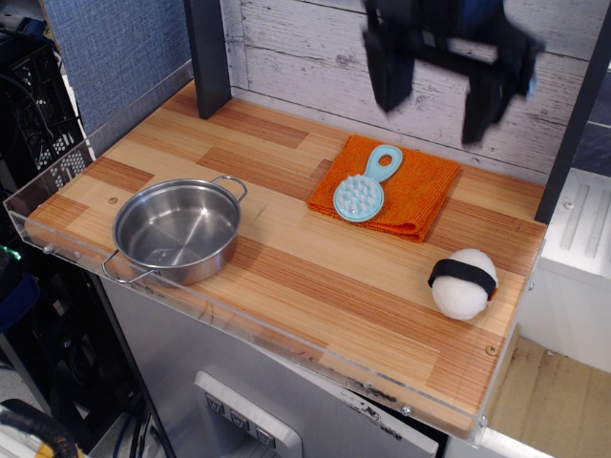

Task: Put the sushi to the right of the napkin, towards the middle edge of the table

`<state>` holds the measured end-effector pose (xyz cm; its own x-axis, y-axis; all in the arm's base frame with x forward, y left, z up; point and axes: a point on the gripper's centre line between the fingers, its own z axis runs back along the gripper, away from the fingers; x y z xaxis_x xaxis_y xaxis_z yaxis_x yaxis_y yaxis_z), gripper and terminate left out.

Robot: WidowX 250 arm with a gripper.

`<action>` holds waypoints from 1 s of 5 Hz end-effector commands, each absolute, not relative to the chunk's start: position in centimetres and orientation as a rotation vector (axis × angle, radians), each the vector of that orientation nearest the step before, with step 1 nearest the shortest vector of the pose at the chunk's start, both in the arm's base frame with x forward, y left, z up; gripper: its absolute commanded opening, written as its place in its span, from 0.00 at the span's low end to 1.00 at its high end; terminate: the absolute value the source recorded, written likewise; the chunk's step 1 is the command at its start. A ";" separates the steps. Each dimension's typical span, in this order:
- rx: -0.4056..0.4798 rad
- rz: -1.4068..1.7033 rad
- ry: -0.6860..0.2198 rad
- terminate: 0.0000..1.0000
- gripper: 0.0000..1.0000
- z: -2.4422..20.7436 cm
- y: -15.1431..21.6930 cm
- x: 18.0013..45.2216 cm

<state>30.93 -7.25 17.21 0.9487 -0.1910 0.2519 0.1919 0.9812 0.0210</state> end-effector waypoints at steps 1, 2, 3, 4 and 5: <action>0.061 -0.135 -0.228 0.00 1.00 20.4 -4.5 29.2; 0.047 -0.121 -0.175 0.00 1.00 19.6 -3.6 29.2; -0.027 -0.192 -0.133 0.00 1.00 19.4 -3.0 29.6; -0.027 -0.192 -0.133 0.00 1.00 19.4 -3.0 29.6; -0.027 -0.192 -0.133 0.00 1.00 19.4 -3.0 29.6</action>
